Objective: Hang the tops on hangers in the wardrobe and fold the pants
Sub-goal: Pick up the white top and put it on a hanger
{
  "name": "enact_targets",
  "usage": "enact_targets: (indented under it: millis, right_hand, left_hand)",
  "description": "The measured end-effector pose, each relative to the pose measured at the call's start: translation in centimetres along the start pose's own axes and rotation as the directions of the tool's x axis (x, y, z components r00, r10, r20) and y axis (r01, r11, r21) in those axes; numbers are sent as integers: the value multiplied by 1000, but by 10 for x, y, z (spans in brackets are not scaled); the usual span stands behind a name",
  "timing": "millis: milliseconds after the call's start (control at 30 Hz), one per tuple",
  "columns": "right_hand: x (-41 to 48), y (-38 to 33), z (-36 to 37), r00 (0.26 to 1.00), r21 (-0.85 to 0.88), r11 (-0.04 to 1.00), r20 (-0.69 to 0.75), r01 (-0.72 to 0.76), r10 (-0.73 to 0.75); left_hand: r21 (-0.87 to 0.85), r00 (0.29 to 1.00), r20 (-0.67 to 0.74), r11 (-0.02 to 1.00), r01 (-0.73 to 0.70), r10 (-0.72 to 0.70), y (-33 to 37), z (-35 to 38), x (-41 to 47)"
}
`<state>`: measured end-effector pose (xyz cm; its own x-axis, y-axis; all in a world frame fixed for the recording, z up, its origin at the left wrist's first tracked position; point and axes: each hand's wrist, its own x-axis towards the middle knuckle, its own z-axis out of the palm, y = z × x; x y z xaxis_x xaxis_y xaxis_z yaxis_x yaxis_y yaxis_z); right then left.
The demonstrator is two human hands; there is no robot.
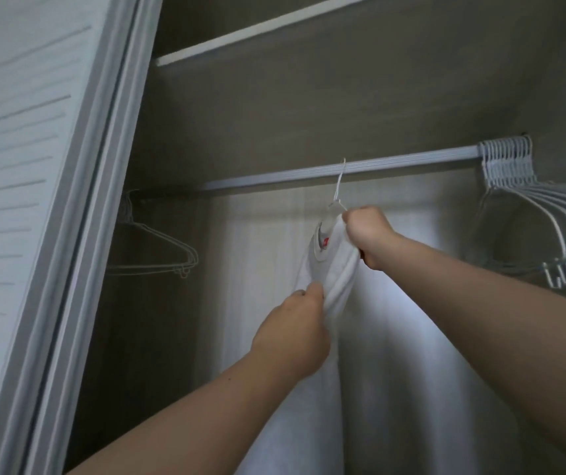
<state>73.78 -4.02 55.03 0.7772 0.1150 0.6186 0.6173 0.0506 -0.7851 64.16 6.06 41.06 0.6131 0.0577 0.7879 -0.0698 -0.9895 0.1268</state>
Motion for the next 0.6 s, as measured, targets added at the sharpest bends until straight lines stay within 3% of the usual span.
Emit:
enact_targets:
  millis: [233,333,467,600]
  right_hand:
    - [-5,13,18,994,-46,999,104,-8,13]
    - [-18,7,16,980,-236,970,200,65,-17]
    - [-37,-10,18,964,-499,853,267,151,-15]
    - [-52,-23,34,952,-571,790,302,223,-51]
  left_hand:
    - [45,999,31,999,16,-17,-20,9,-11]
    - [63,999,38,998,27,-29,-28,5,-16]
    - [105,998,47,994,45,-50,-36,-7,-23]
    - [142,996,62,988,56,-66,-46,-26,-29]
